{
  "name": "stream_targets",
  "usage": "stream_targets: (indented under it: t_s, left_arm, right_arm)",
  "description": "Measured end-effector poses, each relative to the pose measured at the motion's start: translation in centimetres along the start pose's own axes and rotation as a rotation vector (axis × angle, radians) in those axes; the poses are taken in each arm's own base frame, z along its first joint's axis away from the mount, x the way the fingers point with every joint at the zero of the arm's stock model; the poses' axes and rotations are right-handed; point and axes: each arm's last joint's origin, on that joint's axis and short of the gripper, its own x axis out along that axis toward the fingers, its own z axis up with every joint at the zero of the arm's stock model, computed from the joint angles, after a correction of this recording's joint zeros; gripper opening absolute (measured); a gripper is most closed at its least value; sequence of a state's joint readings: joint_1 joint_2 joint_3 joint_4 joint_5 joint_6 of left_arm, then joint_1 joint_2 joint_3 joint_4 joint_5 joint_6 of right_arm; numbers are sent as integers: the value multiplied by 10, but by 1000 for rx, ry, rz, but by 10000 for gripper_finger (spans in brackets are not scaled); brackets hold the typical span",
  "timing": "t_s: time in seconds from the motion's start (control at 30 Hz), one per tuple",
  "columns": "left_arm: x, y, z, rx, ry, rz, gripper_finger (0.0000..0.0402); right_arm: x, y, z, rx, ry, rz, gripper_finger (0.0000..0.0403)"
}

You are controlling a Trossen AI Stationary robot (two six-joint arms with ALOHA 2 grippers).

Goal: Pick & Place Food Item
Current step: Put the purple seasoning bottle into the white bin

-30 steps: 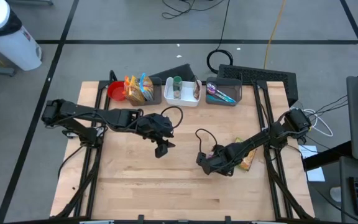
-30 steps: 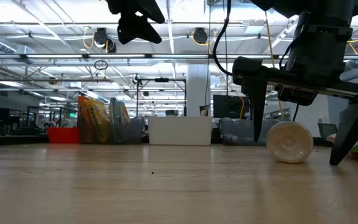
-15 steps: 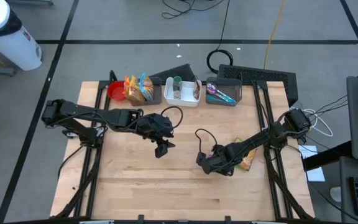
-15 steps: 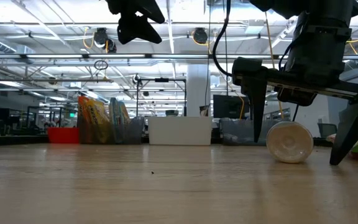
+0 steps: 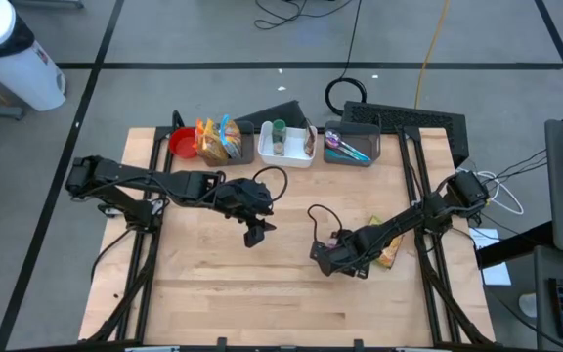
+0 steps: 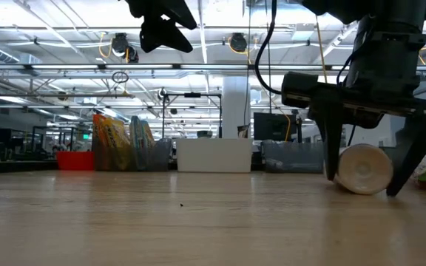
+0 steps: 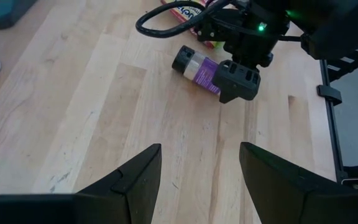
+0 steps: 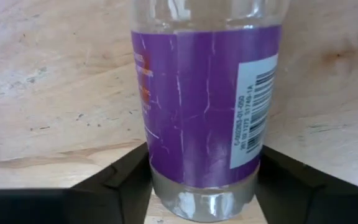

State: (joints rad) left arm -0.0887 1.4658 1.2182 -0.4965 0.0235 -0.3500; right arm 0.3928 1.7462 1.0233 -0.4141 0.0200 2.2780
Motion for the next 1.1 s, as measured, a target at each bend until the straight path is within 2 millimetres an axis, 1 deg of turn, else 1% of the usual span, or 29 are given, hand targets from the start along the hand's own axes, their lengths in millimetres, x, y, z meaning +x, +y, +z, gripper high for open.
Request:
stream_targets:
  t_s: [0.1,0.17,0.4,0.5,0.63,0.87,0.97,1.1]
  left_arm:
    - [0,0,0,0,0,0,223]
    - [0,0,0,-1,0,0,223]
    - [0,0,0,-1,0,0,223]
    - [0,0,0,-1,0,0,223]
    - [0,0,0,2,0,0,223]
    - [0,3,1,1,-5,14,223]
    - [0,6,2,-7,-8,22,223]
    - [-1,15,6,-41,-9,6,223]
  right_arm:
    - [0,1,0,5,3,7,206]
    - [0,1,-1,8,3,11,197]
    - [-2,1,-1,2,2,20,203]
    - [-8,3,0,-34,-28,66,197]
    - [-21,6,1,-85,-67,144,195]
    - [-33,8,1,-187,-100,202,195]
    - [-38,8,2,-242,-122,217,195]
    - [-50,9,3,-331,-161,270,195]
